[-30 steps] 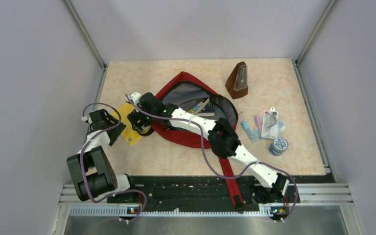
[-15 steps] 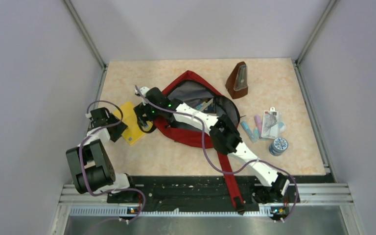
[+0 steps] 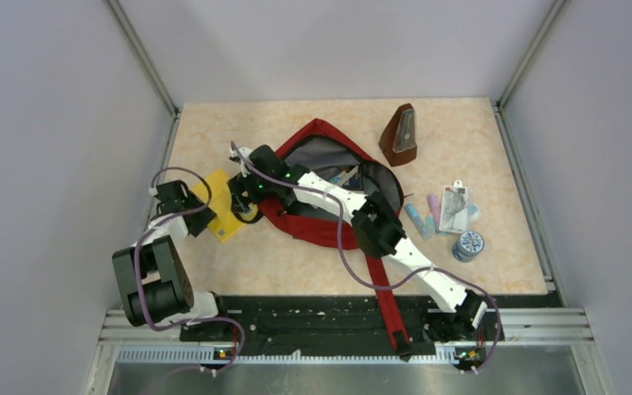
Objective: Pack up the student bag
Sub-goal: Adjust the book at the center of the board.
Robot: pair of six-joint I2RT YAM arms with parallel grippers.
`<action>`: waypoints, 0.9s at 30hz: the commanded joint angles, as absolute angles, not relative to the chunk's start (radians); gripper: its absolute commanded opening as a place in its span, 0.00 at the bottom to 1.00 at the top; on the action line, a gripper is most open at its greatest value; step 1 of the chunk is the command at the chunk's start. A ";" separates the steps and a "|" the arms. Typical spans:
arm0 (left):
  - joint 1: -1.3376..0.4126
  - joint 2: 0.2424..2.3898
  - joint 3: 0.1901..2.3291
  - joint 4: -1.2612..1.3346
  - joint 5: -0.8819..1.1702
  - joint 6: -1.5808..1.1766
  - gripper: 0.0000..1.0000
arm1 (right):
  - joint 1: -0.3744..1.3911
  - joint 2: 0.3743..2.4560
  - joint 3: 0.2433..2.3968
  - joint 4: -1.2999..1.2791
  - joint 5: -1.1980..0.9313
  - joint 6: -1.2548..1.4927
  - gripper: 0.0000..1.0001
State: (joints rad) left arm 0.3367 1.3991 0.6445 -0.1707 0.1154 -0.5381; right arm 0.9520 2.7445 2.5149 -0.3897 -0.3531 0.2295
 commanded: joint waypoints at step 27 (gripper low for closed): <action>0.311 0.886 0.479 -0.326 0.009 -0.602 0.69 | 1.018 2.343 1.955 -0.310 -0.193 0.422 0.71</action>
